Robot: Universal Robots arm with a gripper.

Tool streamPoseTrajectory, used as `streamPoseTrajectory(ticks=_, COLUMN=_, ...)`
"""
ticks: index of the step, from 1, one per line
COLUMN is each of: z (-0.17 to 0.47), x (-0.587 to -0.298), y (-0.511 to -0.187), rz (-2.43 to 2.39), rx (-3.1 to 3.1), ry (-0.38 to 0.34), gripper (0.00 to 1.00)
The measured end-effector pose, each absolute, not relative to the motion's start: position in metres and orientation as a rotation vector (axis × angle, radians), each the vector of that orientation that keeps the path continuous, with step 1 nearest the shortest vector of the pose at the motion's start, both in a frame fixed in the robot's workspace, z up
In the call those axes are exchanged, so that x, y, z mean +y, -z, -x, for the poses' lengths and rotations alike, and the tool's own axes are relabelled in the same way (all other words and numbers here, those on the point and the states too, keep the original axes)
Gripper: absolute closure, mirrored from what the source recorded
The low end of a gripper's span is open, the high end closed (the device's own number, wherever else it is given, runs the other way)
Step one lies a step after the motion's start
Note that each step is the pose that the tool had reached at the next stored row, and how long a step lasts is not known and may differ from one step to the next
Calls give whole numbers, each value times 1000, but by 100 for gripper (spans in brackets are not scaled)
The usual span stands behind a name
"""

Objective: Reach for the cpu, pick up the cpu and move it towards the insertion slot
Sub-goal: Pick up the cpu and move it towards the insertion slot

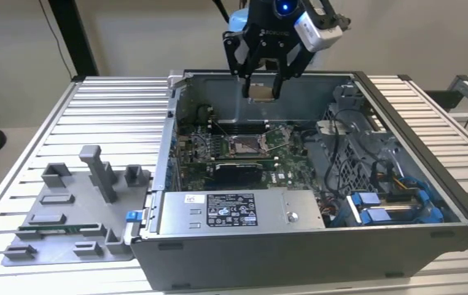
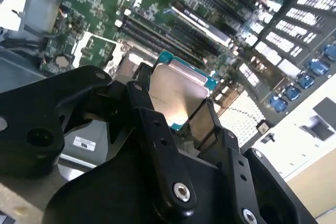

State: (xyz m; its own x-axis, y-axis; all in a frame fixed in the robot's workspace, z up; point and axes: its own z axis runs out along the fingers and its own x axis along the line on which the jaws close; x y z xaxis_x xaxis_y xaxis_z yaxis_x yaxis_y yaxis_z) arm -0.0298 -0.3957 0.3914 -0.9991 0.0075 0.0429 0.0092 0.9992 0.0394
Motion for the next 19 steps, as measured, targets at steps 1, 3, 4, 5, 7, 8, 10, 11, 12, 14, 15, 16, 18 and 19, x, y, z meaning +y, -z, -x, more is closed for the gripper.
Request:
streamPoseTrajectory(ticks=1, z=30, x=-391, y=-391, rz=13, rx=-3098, ry=61, gripper=100)
streamPoseTrajectory(ticks=3, z=30, x=-382, y=-390, rz=13, rx=-3098, ry=61, gripper=100)
streamPoseTrajectory(ticks=4, z=31, x=-378, y=-390, rz=13, rx=-3098, ry=61, gripper=100)
streamPoseTrajectory(ticks=5, z=31, x=-374, y=-389, rz=13, rx=-3098, ry=61, gripper=100)
streamPoseTrajectory(ticks=7, z=31, x=-365, y=-388, rz=13, rx=-3098, ry=61, gripper=100)
streamPoseTrajectory(ticks=8, z=31, x=-361, y=-388, rz=13, rx=-3098, ry=61, gripper=100)
streamPoseTrajectory(ticks=10, z=32, x=-351, y=-387, rz=13, rx=-3098, ry=61, gripper=100)
streamPoseTrajectory(ticks=11, z=32, x=-347, y=-387, rz=13, rx=-3098, ry=61, gripper=100)
streamPoseTrajectory(ticks=12, z=32, x=-343, y=-387, rz=13, rx=-3098, ry=61, gripper=100)
streamPoseTrajectory(ticks=14, z=33, x=-334, y=-386, rz=13, rx=-3098, ry=61, gripper=100)
streamPoseTrajectory(ticks=15, z=33, x=-331, y=-386, rz=13, rx=-3098, ry=61, gripper=100)
streamPoseTrajectory(ticks=16, z=33, x=-328, y=-386, rz=13, rx=-3098, ry=61, gripper=100)
streamPoseTrajectory(ticks=18, z=33, x=-325, y=-386, rz=13, rx=-3098, ry=61, gripper=100)
streamPoseTrajectory(ticks=19, z=34, x=-325, y=-386, rz=13, rx=-3098, ry=61, gripper=100)
